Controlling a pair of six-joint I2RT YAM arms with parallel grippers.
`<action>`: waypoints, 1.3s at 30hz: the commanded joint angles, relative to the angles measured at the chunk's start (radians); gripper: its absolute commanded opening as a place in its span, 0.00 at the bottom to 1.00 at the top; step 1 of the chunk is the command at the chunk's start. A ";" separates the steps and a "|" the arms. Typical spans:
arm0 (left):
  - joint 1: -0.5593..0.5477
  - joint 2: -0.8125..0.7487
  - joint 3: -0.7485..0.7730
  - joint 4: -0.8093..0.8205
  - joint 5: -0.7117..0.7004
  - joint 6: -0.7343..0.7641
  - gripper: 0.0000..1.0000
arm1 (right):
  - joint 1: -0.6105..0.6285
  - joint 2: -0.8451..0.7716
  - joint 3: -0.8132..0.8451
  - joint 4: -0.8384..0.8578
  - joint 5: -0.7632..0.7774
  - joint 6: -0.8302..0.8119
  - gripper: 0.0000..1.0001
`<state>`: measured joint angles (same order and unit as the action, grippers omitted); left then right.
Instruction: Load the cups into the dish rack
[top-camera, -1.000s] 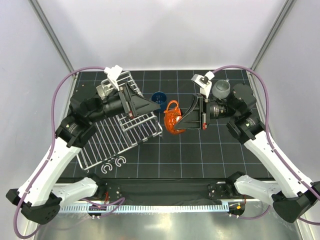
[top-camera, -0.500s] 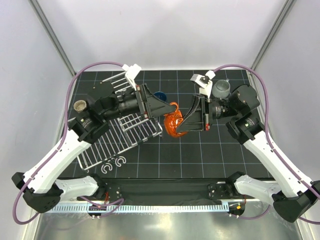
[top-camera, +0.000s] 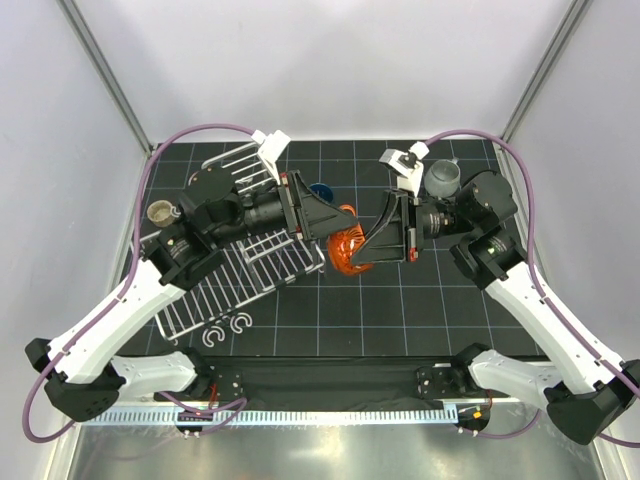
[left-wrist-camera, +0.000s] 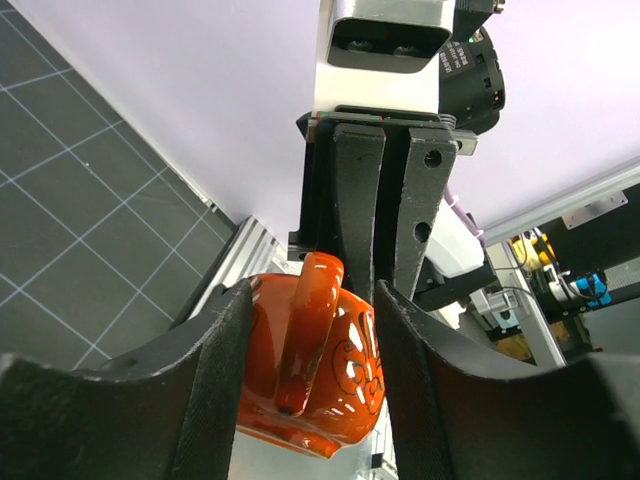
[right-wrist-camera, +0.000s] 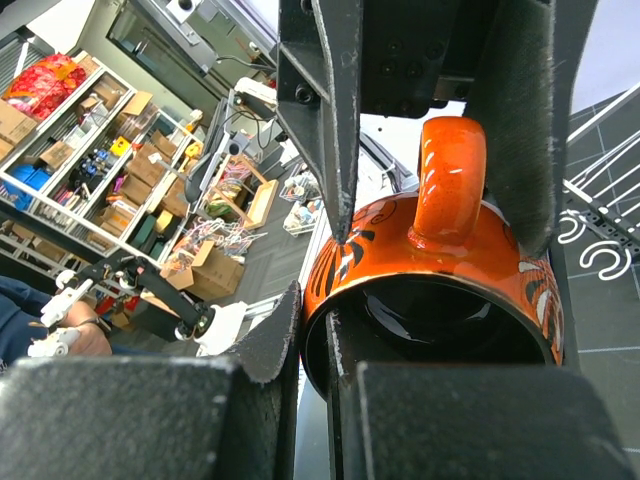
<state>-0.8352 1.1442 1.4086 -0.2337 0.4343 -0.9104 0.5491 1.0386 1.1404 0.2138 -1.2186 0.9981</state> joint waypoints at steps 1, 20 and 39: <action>-0.010 -0.008 0.007 0.065 -0.028 0.002 0.49 | 0.014 -0.014 0.012 0.081 0.027 0.004 0.04; -0.013 -0.006 0.000 0.063 -0.020 0.007 0.45 | 0.023 -0.014 -0.014 0.168 0.100 0.050 0.04; -0.015 -0.006 0.076 -0.119 -0.140 0.054 0.00 | 0.026 0.020 0.027 0.052 0.156 -0.002 0.29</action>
<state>-0.8429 1.1435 1.4319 -0.2630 0.3607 -0.8677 0.5697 1.0531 1.1202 0.3019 -1.1294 1.0683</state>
